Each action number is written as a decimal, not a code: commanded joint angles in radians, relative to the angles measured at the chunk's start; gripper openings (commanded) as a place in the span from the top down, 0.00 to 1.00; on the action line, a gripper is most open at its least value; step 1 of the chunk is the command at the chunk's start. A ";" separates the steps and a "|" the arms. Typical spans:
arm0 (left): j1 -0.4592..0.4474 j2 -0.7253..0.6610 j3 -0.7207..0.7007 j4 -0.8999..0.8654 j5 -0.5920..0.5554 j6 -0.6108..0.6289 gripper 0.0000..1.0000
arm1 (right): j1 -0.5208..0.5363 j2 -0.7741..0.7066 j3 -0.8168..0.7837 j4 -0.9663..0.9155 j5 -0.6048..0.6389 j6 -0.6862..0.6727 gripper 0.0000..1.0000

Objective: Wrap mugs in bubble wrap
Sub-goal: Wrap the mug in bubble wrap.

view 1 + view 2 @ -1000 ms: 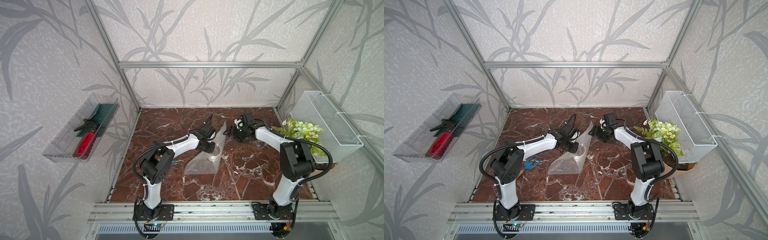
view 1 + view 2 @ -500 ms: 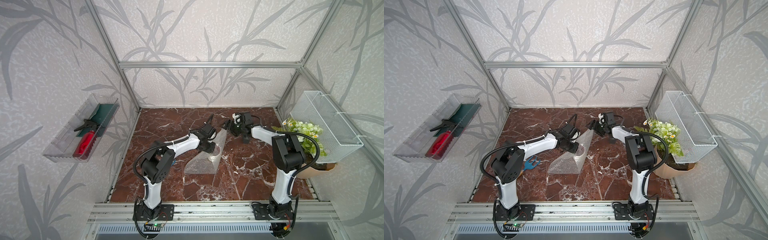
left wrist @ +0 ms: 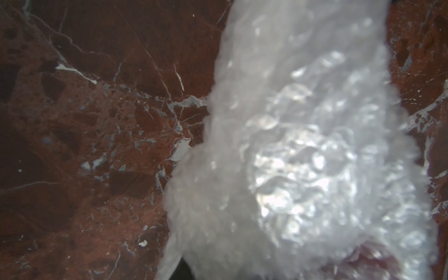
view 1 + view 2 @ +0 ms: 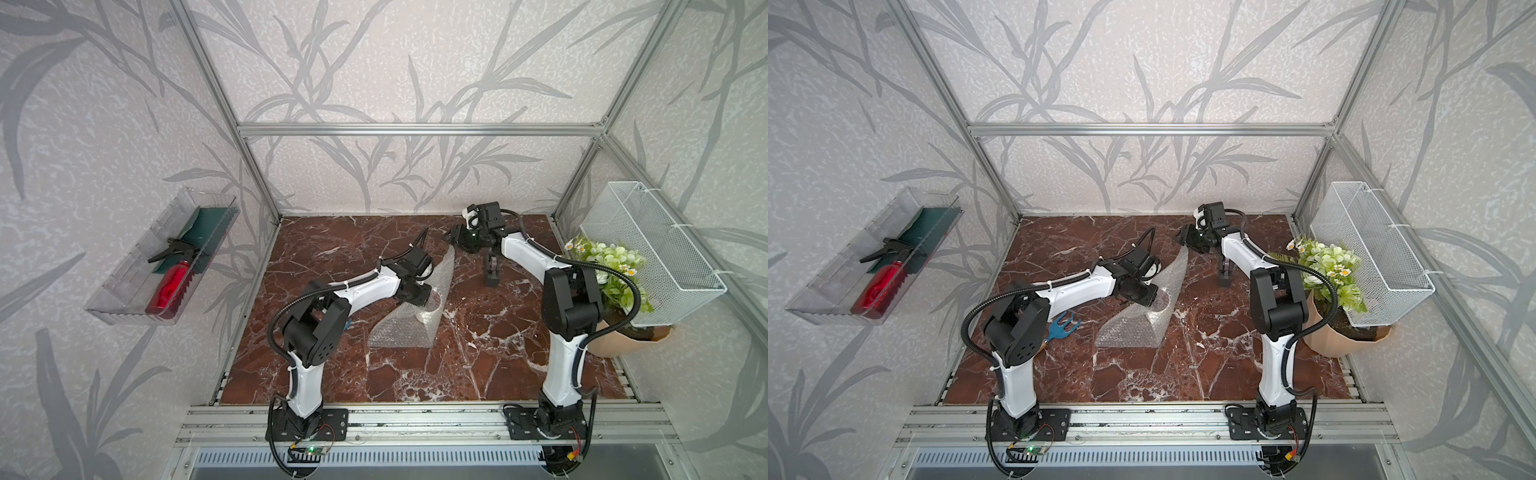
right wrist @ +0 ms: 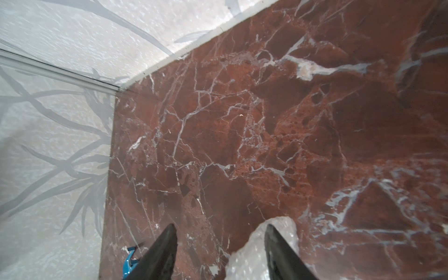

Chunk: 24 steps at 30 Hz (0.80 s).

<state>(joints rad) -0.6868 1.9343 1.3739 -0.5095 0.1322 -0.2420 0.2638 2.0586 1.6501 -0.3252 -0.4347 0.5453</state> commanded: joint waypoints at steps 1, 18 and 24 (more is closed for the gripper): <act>-0.012 0.077 -0.032 -0.090 -0.019 0.021 0.78 | 0.024 0.029 0.070 -0.206 0.093 -0.095 0.47; -0.011 0.067 -0.035 -0.085 -0.028 0.012 0.78 | 0.039 -0.158 -0.094 -0.085 0.010 -0.064 1.00; -0.010 0.066 -0.041 -0.076 -0.039 -0.003 0.79 | 0.048 -0.401 -0.387 0.059 -0.137 0.039 1.00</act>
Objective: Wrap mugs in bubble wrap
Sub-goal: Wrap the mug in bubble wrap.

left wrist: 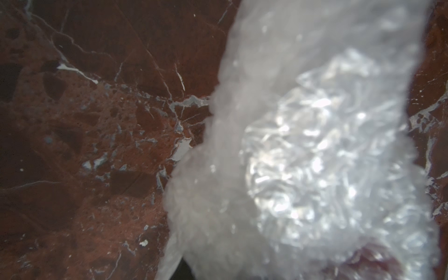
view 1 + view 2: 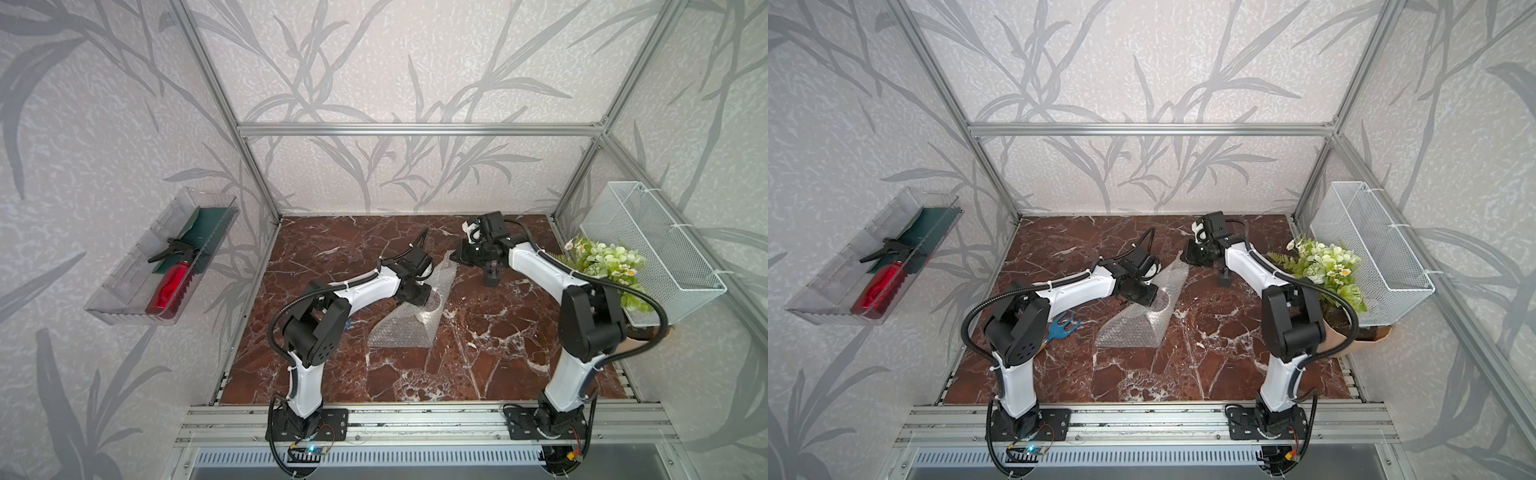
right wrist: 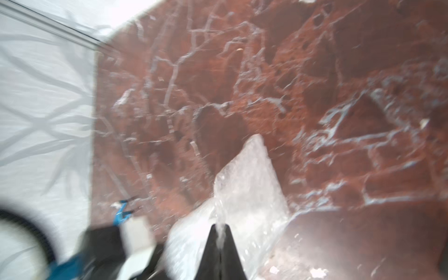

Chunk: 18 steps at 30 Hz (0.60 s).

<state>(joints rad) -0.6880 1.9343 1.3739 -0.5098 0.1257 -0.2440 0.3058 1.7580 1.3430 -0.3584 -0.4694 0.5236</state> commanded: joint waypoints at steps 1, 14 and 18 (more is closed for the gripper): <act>-0.009 0.064 -0.042 -0.073 -0.032 -0.005 0.79 | 0.011 -0.138 -0.132 0.112 -0.119 0.085 1.00; -0.002 0.036 -0.076 -0.019 -0.009 -0.040 0.79 | 0.175 -0.213 -0.454 0.259 -0.251 0.236 1.00; 0.008 0.003 -0.105 0.023 0.024 -0.059 0.79 | 0.188 -0.166 -0.454 0.258 -0.223 0.225 1.00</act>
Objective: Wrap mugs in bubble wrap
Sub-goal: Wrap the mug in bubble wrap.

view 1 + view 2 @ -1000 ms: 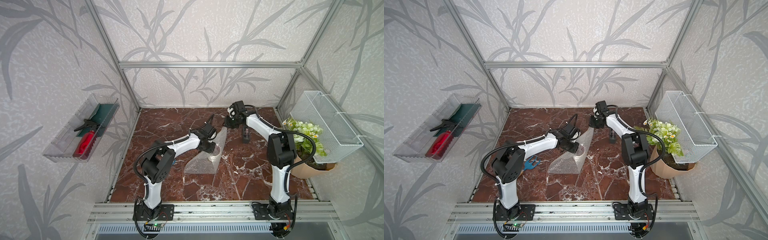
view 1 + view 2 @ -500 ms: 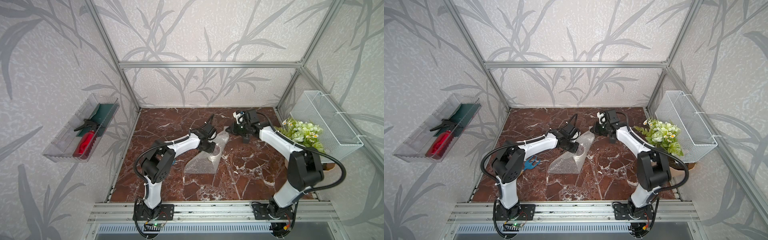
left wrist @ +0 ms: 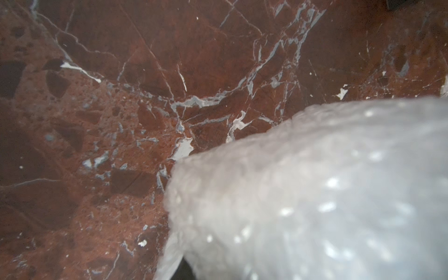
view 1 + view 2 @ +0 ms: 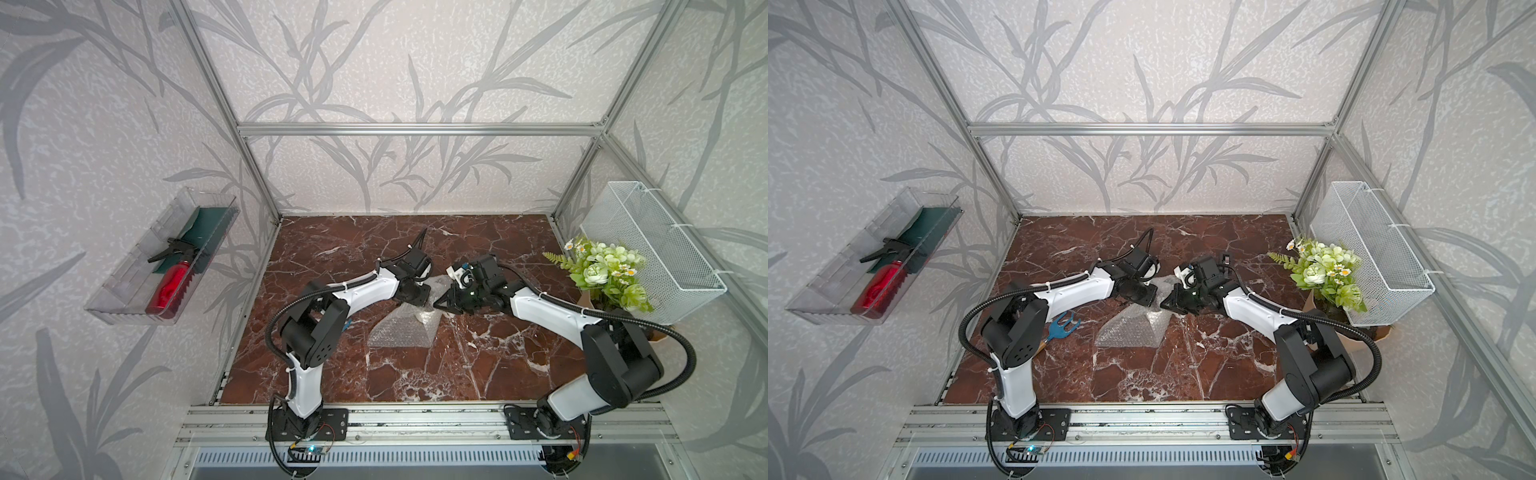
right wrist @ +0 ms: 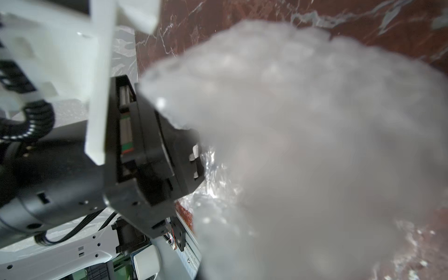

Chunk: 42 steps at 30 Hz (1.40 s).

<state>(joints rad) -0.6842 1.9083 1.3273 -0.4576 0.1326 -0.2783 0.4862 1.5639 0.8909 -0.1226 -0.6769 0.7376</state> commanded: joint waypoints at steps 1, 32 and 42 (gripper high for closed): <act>0.007 0.012 -0.064 -0.021 0.026 -0.028 0.78 | 0.008 0.038 0.004 0.017 0.000 0.007 1.00; 0.175 -0.301 -0.246 0.171 0.181 -0.107 0.70 | 0.188 0.382 0.447 -0.528 0.382 -0.218 1.00; 0.173 -0.452 -0.372 -0.073 0.090 -0.192 0.63 | 0.236 0.594 0.622 -0.680 0.473 -0.258 1.00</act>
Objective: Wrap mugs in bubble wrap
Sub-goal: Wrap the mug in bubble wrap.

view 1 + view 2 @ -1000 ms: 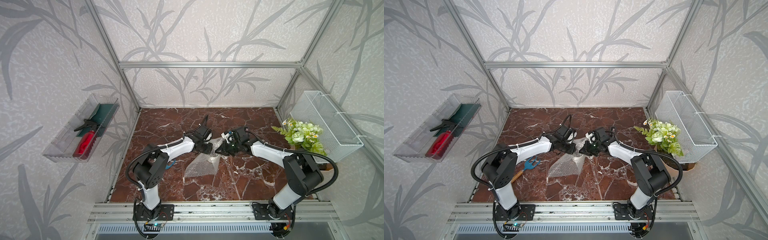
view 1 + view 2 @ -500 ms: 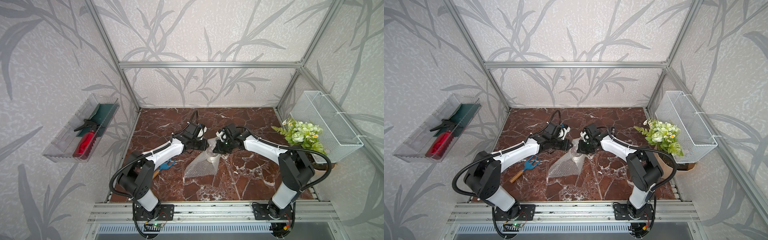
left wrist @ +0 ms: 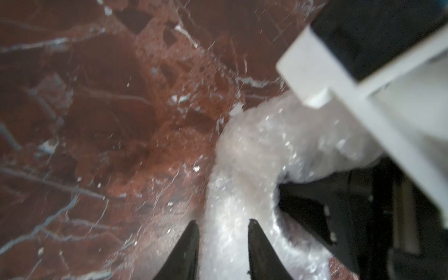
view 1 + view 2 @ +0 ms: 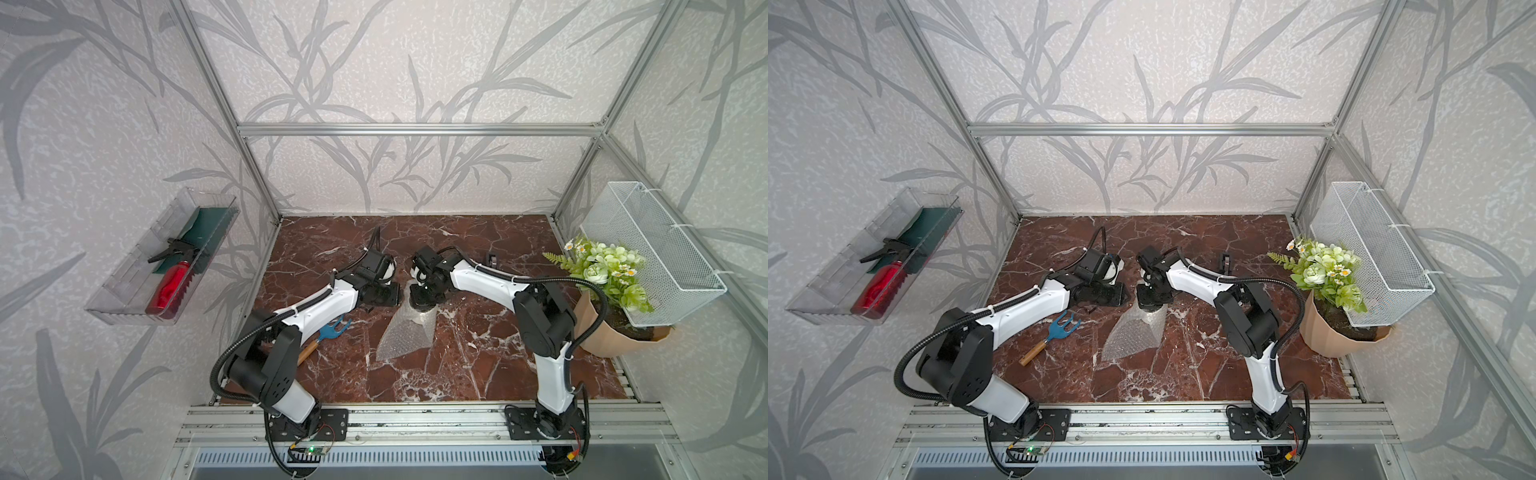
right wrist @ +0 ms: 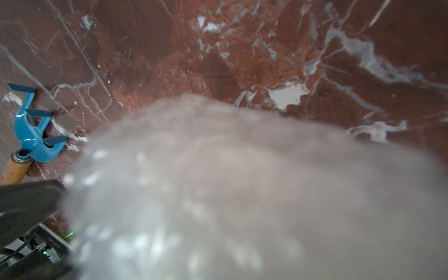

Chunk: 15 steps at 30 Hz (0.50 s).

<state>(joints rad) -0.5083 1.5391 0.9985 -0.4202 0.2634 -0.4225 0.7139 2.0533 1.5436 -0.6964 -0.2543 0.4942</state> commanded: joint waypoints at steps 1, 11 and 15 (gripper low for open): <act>-0.003 -0.117 -0.069 -0.121 -0.036 -0.064 0.63 | 0.009 0.108 -0.031 -0.104 0.049 -0.011 1.00; -0.135 -0.394 -0.254 -0.172 -0.102 -0.169 0.47 | 0.007 0.112 -0.020 -0.083 0.005 0.003 1.00; -0.191 -0.382 -0.291 -0.192 -0.163 -0.197 0.44 | 0.007 0.108 -0.020 -0.075 -0.005 0.005 1.00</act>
<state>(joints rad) -0.6781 1.1488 0.7349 -0.5629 0.1741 -0.5720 0.7143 2.0678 1.5627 -0.7151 -0.2638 0.4931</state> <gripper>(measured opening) 0.558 0.051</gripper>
